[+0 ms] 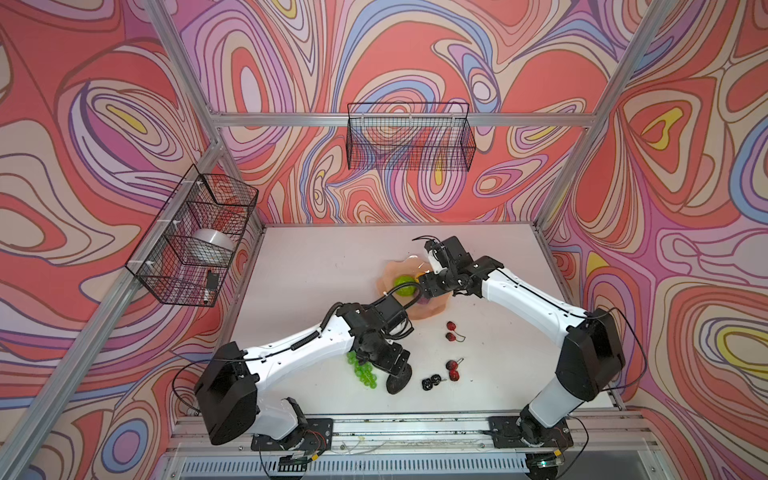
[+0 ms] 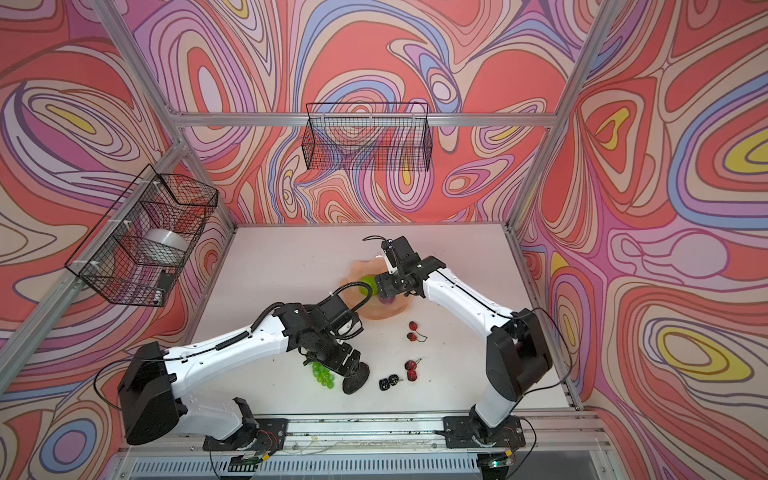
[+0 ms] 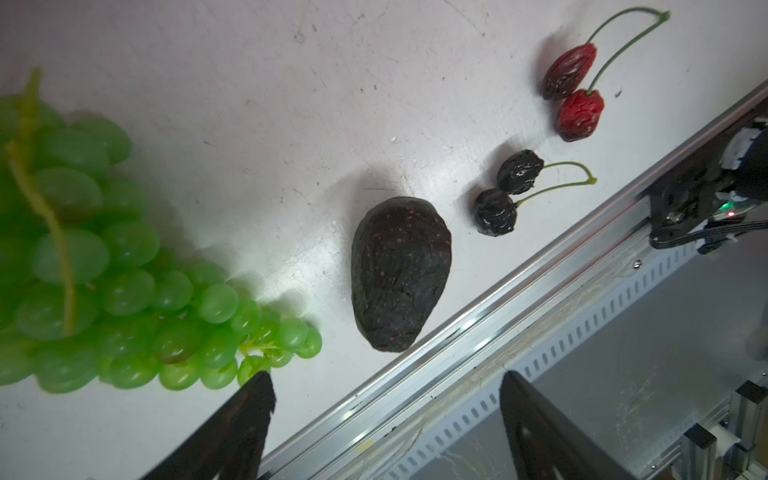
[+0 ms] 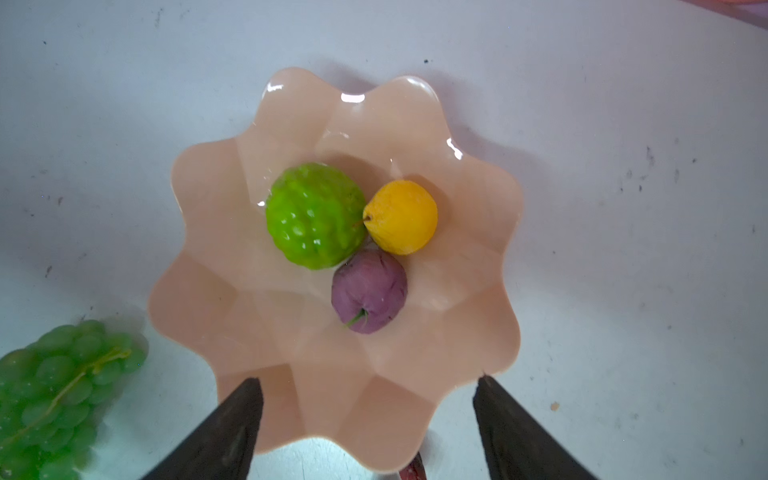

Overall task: Place and organize the fake fruits in the fruit bowl
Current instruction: 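Open the right gripper to release the fig while the left gripper grasps the avocado, then carry the dark avocado with the left gripper into the bowl beside the fig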

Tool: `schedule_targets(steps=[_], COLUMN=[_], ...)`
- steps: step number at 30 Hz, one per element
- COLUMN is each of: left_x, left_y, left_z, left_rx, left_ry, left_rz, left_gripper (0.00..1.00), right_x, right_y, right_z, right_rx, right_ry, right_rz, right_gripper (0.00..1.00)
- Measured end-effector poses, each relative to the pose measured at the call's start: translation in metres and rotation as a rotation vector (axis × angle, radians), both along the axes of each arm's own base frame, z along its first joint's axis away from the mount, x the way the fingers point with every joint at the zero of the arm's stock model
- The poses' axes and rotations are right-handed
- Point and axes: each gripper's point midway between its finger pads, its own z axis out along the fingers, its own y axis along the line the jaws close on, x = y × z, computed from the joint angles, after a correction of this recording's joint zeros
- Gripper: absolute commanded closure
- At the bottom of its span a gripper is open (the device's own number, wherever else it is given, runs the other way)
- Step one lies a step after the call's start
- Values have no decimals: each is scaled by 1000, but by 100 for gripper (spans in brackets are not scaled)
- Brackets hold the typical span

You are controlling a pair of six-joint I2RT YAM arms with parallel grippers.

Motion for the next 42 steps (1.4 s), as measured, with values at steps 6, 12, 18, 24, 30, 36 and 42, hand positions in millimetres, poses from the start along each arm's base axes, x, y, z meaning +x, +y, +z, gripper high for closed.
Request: schedule_targets(steps=[6,12,18,24,30,36,42], left_x=[-8,-1,1,3,3,3,6], left_y=[-13,-22,-26,-29,-29,-29,-31], left_z=[-29,-52,-70,-71,-71,-69,-32], left_rx=[68,112,141,134,135,134,81], left_ry=[18,35,58,57,60,60,60], left_rz=[-73,-74,-59,-38,-24,-19,0], left_gripper=[15,16,25,42,56,57,54], right_x=[-9,-11,-21,-24,-21,-21,-23], right_y=[-18,-29,-39,-41,-39,-40,-42], right_z=[1,8,-1,-6,-4,-12,-17], right_rx=[-17,-23,-35,-32,-20,-16,-28], right_ry=[-38,-80,-68,-58,-71,-75,-70], right_rz=[-59,-102,-128,-139,-143,-146,-151], right_gripper=[16,16,15,15,15,16,16])
